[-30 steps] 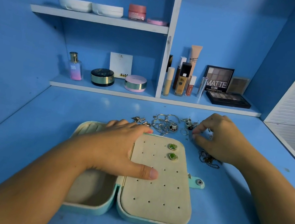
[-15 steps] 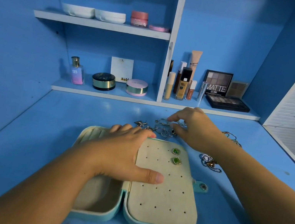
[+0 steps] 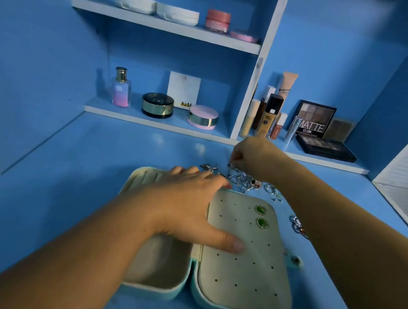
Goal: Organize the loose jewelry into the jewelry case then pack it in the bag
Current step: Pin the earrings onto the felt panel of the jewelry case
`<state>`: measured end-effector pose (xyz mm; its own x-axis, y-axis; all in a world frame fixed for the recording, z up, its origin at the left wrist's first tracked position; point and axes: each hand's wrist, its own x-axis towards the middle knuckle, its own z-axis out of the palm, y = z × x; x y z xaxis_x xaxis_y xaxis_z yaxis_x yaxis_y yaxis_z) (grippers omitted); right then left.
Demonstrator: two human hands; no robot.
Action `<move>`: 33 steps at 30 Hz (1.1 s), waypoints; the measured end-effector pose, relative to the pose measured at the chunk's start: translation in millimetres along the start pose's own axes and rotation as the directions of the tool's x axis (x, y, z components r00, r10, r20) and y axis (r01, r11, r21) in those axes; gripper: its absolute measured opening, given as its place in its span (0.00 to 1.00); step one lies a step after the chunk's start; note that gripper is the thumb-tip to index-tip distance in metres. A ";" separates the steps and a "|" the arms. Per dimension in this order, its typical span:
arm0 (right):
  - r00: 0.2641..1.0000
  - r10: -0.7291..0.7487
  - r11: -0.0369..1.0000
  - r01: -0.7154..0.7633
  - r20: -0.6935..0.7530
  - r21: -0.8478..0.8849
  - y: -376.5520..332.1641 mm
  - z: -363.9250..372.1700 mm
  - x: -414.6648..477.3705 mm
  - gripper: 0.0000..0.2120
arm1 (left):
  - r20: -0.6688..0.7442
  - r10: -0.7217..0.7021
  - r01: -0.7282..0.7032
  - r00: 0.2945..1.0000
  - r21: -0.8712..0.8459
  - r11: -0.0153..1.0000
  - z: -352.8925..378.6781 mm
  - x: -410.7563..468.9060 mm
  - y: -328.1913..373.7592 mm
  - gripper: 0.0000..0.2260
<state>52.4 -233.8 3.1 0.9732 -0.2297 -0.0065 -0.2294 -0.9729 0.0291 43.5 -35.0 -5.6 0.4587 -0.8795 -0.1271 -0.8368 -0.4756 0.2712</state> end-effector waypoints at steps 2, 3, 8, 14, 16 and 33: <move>1.000 -0.004 1.000 0.004 0.025 -0.025 -3.4 1.6 0.4 0.10 | -0.003 -0.002 0.002 1.000 0.001 1.000 0.7 0.5 -1.0 0.46; 1.000 -0.013 1.000 0.013 0.017 -0.028 -4.6 1.7 0.0 0.11 | -0.006 -0.001 0.001 1.000 0.003 1.000 1.0 0.7 -2.0 0.46; 0.979 -0.103 0.985 0.126 -0.179 0.121 -3.1 -9.6 -26.7 0.06 | -0.045 0.011 -0.012 0.999 -0.033 0.999 1.7 0.1 -2.7 0.45; 0.966 -0.232 0.951 0.250 -0.112 0.181 8.7 -10.7 -97.3 0.03 | -0.236 -0.015 -0.026 0.972 -0.170 0.985 3.9 4.2 -7.2 0.32; 0.952 -0.259 0.926 0.292 -0.161 0.238 5.7 1.1 -108.3 0.01 | -0.263 -0.002 -0.045 0.965 -0.171 0.984 4.4 5.1 -7.5 0.28; 0.982 0.111 0.943 -0.055 -0.156 0.327 84.2 26.8 -104.4 0.06 | -0.417 0.171 -0.243 0.893 -0.125 0.962 17.9 17.7 -3.9 0.06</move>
<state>-68.8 -292.4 -20.5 0.9318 -0.3294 0.1526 -0.2740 -0.9139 -0.2995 49.5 -49.0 -26.0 0.3912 -0.8587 0.3311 -0.8789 -0.2418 0.4113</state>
